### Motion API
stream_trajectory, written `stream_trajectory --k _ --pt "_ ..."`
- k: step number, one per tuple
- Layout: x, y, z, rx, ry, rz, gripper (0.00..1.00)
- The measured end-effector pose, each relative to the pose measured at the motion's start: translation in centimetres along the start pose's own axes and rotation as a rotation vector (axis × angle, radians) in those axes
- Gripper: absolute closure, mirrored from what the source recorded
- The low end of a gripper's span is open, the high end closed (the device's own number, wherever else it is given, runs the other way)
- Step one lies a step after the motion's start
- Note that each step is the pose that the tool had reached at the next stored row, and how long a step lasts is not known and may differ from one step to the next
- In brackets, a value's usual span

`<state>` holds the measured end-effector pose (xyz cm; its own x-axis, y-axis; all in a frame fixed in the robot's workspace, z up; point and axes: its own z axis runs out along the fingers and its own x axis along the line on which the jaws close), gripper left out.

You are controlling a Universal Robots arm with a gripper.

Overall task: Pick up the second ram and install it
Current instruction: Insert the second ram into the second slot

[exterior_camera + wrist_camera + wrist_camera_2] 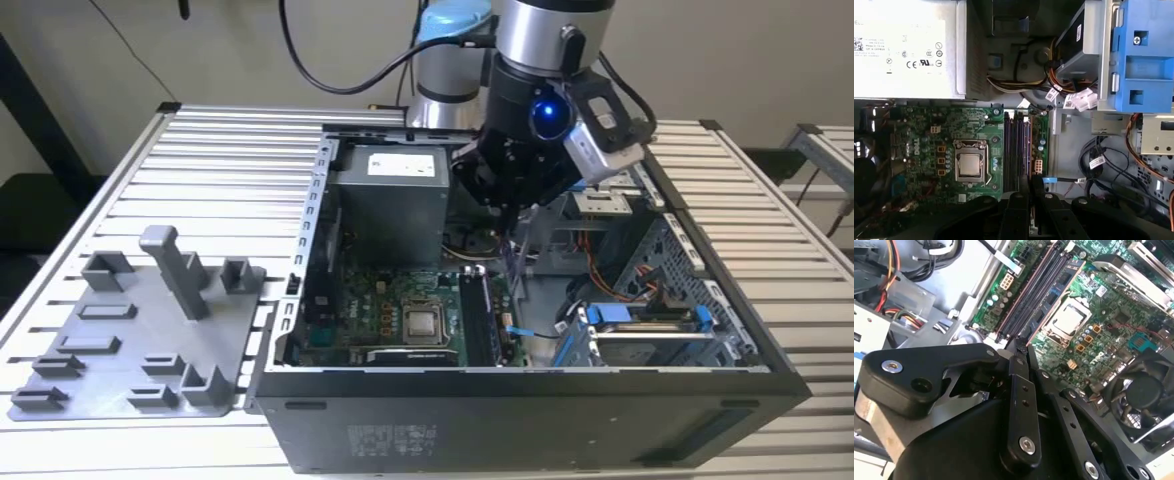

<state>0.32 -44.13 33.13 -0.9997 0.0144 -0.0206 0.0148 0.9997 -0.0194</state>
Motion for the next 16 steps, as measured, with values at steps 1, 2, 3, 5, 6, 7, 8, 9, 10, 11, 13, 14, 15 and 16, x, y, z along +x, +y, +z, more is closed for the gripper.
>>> stream_trajectory --k 1,2,3,5,6,7,8,9,10,11,13,14,15,16 --pt "0.05 0.0 0.16 0.0001 0.001 0.001 0.86" --pt "0.11 0.01 0.35 0.0 0.0015 0.003 0.86" --pt "0.17 0.01 0.52 0.0002 0.0021 0.004 0.86" --pt "0.27 0.01 0.83 0.0003 0.0039 0.007 0.86" --pt "0.29 0.01 0.97 0.0004 0.0052 0.007 0.86" --pt "0.33 0.02 1.11 0.0005 0.0064 0.009 0.86" --pt "0.36 0.02 1.28 0.0005 0.0071 0.01 0.86" --pt "0.4 0.02 1.43 0.0007 0.0081 0.012 0.86" --pt "0.42 0.02 1.54 0.001 0.0098 0.012 0.86" --pt "0.43 0.02 1.63 0.0014 0.0123 0.012 0.86" --pt "0.46 0.01 1.76 0.0031 0.0204 0.012 0.86" --pt "0.48 0.01 1.83 0.0039 0.0247 0.012 0.86" --pt "0.51 0.01 1.9 0.0047 0.0291 0.012 0.86" --pt "0.52 0.0 1.96 0.0058 0.033 0.012 0.86"
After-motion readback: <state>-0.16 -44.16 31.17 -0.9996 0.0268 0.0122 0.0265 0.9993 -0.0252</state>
